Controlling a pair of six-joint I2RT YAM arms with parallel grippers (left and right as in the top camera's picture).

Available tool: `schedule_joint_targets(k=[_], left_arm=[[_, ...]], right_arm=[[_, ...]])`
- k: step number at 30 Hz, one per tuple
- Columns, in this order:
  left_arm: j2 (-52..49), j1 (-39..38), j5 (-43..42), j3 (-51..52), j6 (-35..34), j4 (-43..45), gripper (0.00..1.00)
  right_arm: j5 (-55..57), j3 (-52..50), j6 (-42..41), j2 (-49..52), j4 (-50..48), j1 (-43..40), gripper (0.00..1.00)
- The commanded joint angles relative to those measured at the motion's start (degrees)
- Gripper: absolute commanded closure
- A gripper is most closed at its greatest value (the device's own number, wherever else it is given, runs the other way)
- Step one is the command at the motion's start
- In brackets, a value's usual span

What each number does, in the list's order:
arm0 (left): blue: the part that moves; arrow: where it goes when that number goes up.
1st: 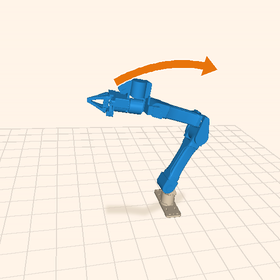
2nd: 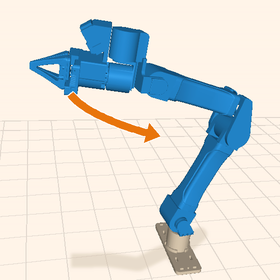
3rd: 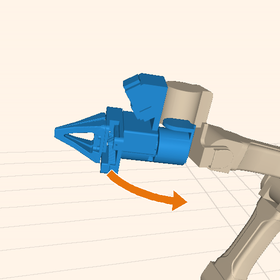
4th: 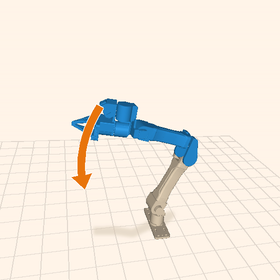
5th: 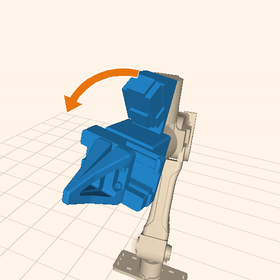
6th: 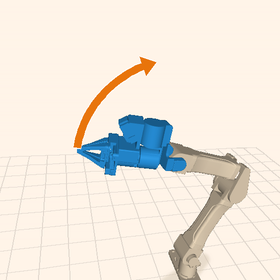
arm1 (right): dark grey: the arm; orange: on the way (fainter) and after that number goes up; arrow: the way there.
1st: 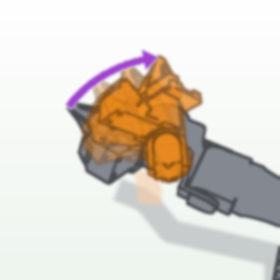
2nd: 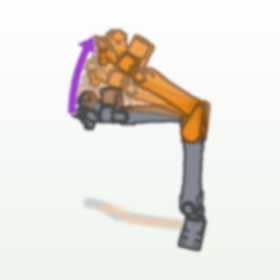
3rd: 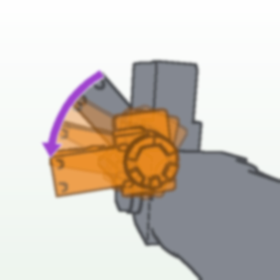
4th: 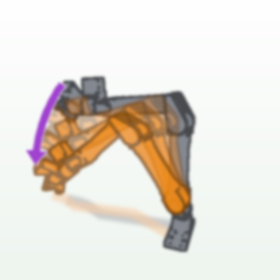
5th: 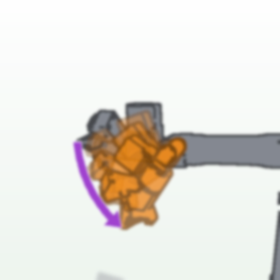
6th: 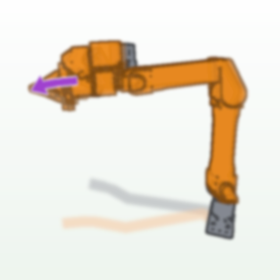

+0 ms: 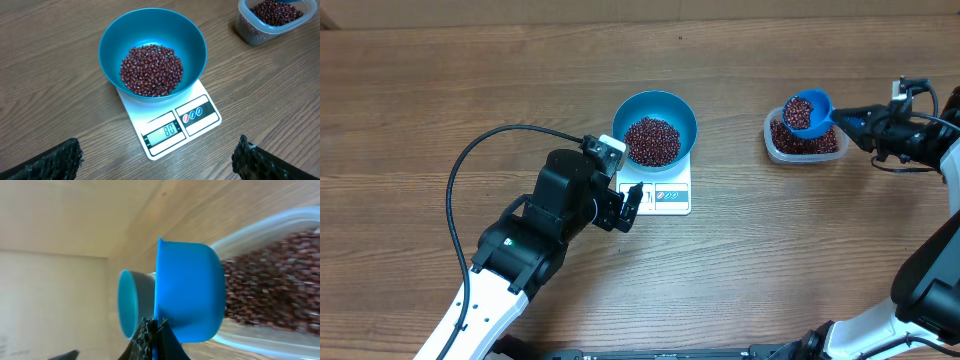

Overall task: Scoop item into bowl and weigh 150g on scale
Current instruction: 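Push the blue cup into the beans and scoop with the right gripper, then lift the filled blue cup and carry it over the teal bowl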

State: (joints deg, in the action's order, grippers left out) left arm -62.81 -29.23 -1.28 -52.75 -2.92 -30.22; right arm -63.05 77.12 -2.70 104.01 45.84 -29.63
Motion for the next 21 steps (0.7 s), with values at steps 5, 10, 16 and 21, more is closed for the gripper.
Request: schedule_joint_targets(k=[5,10,16,21], left_arm=[[-0.20,-0.04,-0.02,0.55,-0.52,0.04,0.00],[-0.20,-0.04,-0.02,0.55,-0.52,0.04,0.00],[-0.20,-0.04,-0.02,0.55,-0.52,0.04,0.01],[-0.20,-0.04,-0.02,0.55,-0.52,0.04,0.00]], right_arm=[[-9.03,-0.13,1.09,-0.02,-0.39,1.51,0.96],[-9.14,-0.13,1.07,-1.27,-0.57,4.04,0.96],[-9.09,-0.13,0.42,-4.00,-1.97,8.07,0.96],[-9.03,-0.13,-4.63,-6.88,-6.86,12.48,0.96]])
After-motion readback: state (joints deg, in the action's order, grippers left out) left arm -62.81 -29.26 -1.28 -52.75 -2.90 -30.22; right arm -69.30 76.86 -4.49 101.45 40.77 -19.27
